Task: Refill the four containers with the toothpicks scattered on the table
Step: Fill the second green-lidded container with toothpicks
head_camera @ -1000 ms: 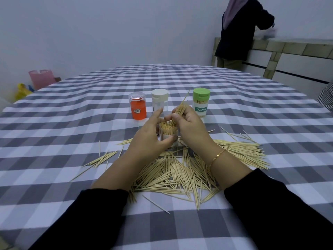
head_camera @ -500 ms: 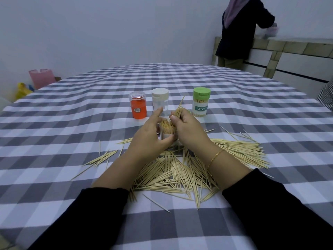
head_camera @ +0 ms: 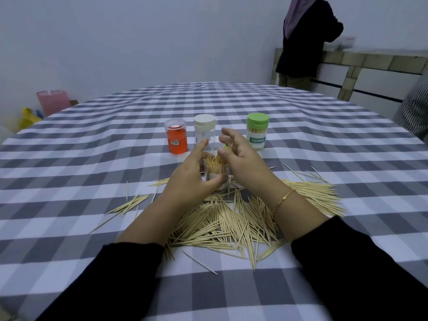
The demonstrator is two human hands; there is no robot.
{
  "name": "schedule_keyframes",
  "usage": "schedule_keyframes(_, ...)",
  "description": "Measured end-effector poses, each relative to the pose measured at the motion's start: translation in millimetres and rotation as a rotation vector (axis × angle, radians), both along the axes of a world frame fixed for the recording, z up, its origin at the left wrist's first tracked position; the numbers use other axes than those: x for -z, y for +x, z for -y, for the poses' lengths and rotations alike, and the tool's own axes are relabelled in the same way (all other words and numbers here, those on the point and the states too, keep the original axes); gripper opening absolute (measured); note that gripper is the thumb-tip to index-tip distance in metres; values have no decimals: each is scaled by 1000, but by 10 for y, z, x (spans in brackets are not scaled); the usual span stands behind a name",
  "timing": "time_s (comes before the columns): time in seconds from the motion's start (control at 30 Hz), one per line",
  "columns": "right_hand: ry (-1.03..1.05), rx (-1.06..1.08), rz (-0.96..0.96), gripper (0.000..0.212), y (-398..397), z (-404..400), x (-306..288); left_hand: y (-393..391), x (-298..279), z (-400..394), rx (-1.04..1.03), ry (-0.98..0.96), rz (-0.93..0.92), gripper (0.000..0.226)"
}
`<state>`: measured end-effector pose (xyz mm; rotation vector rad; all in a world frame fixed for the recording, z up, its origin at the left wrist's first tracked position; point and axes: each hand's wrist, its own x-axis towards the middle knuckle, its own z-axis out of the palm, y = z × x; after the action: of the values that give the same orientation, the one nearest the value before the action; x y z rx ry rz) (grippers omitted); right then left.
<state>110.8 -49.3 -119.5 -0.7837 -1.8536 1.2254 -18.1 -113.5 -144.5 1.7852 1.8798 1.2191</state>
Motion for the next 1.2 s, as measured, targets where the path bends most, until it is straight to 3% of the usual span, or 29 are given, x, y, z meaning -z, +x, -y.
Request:
schedule_keyframes(0.13,96,34,-97,50,-38,29,14,3,-5,1,-1,1,3,91)
schedule_keyframes(0.27,176,84,22,37,-82,38,71,6,1,-5,13,10,14,91)
schedule_keyframes(0.43,215,76,169,43,-78,73,47,1,16,-12,8,9,14,89)
schedule_keyframes(0.7,416,134,299,34,-42,67,57,2,6,-11,7,-6,71,93)
schedule_keyframes(0.83,424,233,349,35,-21,23,47,14,0,0,5,-10,89,94)
schedule_keyframes(0.97,451,135,423,38,-40,46,65,13,-8,2,-3,-11,81,94)
schedule_keyframes(1.07,430,201,465,39,-20,3,53,25,-14,10,-2,-10,79,94)
schedule_keyframes(1.2,403,119,406,41,-22,4,62,17,-14,9,2,-9,75,93)
